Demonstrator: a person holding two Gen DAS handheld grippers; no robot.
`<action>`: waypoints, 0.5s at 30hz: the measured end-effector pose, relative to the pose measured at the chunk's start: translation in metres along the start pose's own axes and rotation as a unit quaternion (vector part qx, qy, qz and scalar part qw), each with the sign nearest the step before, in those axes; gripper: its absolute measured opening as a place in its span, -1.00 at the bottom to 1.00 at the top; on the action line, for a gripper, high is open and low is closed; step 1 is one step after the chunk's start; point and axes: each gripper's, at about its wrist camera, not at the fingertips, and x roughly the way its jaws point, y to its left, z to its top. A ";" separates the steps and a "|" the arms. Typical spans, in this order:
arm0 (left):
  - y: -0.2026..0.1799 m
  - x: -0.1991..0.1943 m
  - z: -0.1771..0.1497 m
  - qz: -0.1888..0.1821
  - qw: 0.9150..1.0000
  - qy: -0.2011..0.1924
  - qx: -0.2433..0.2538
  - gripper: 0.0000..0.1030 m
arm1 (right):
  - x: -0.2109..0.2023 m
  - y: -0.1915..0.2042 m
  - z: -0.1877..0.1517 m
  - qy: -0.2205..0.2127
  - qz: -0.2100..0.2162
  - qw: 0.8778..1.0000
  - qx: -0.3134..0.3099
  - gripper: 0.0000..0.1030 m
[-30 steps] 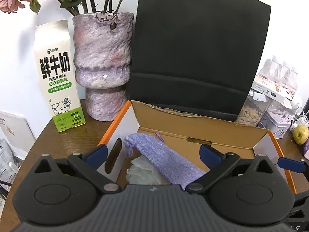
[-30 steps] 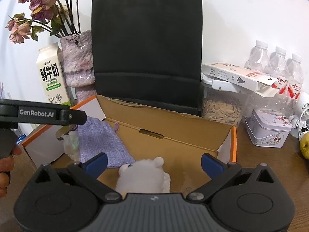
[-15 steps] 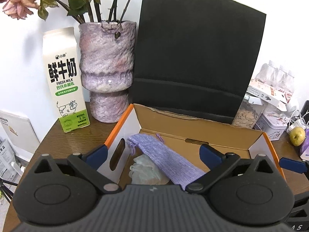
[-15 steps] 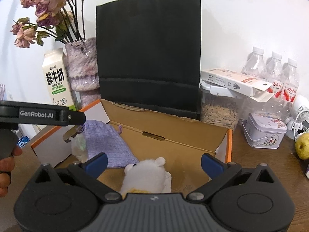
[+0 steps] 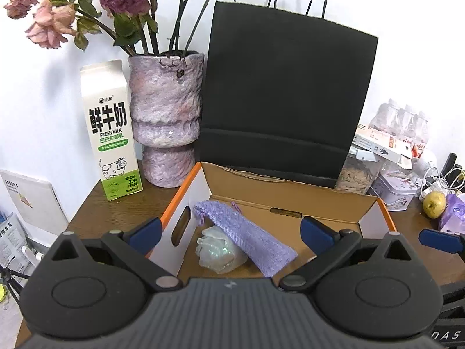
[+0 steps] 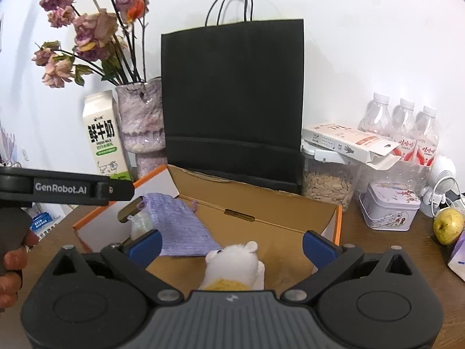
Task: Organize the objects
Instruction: 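Open both grippers to drop the pouch and plush toy into the box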
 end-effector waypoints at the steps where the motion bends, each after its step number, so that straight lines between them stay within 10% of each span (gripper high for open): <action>1: 0.000 -0.004 0.000 0.001 1.000 -0.002 0.000 1.00 | -0.003 0.001 0.000 -0.002 0.001 1.000 0.000 1.00; 15: -0.002 -0.057 -0.011 0.000 1.000 -0.016 -0.003 1.00 | -0.056 0.012 -0.009 -0.021 0.006 1.000 -0.002 1.00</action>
